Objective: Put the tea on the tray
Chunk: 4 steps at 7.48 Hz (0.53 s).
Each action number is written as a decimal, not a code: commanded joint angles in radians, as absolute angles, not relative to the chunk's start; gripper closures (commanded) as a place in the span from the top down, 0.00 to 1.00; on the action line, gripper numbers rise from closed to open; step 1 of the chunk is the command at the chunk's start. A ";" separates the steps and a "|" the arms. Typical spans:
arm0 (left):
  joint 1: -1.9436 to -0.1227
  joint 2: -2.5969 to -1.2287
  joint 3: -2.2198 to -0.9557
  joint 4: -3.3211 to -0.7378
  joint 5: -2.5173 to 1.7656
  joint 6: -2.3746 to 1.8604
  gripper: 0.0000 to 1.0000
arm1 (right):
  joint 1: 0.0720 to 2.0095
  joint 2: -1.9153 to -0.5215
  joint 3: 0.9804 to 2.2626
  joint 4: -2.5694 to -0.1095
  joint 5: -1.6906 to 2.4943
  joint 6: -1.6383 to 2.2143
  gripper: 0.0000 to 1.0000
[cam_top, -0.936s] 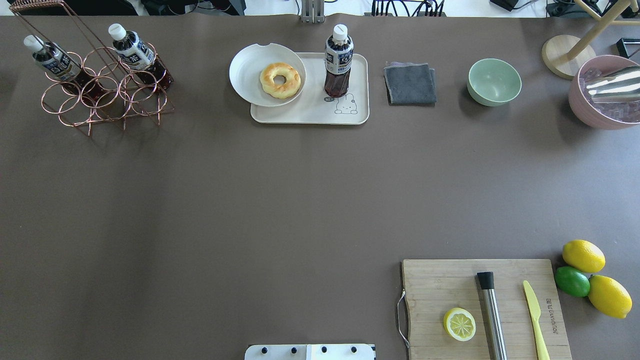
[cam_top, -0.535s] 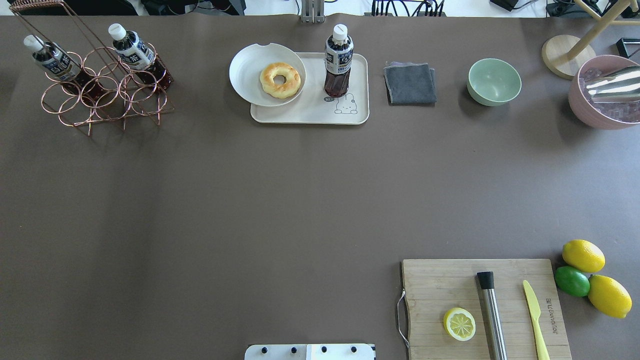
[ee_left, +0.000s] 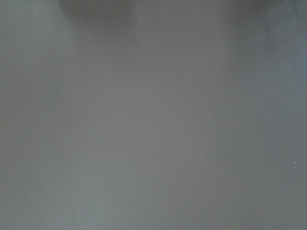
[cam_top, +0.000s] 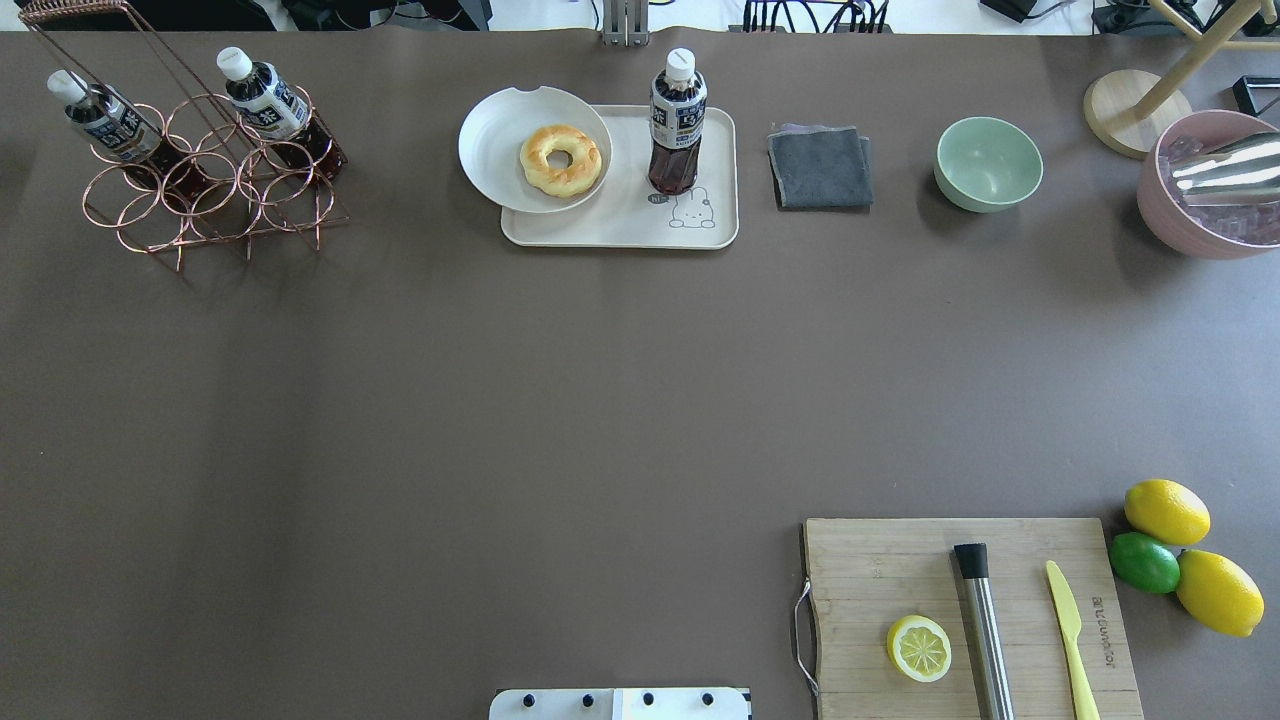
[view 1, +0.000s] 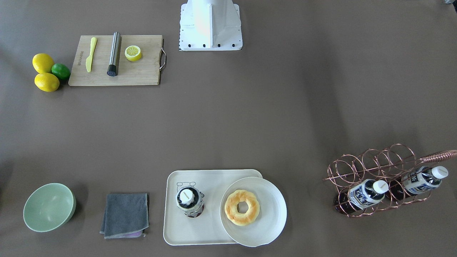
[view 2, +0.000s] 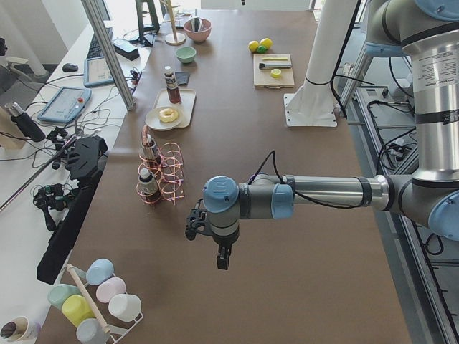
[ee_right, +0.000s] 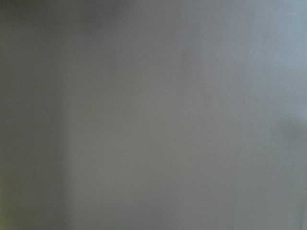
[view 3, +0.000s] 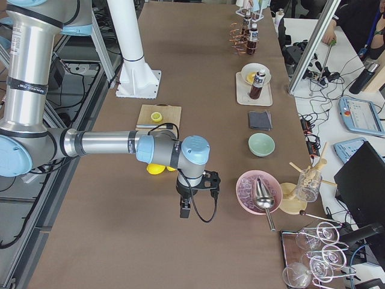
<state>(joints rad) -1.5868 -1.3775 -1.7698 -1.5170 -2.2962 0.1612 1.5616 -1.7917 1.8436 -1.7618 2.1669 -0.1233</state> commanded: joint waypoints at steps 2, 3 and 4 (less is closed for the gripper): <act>-1.589 -1.378 -1.773 -1.517 -2.303 0.160 1.00 | 1.562 -1.792 1.844 -1.744 2.174 -0.124 1.00; -1.589 -1.378 -1.773 -1.517 -2.303 0.160 1.00 | 1.562 -1.792 1.842 -1.740 2.193 -0.124 1.00; -1.589 -1.378 -1.772 -1.517 -2.303 0.160 1.00 | 1.562 -1.792 1.842 -1.740 2.195 -0.124 1.00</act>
<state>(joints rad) -1.5888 -1.3775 -1.7724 -1.5171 -2.3021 0.1597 1.5616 -1.7917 1.8429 -1.7422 2.1827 -0.1240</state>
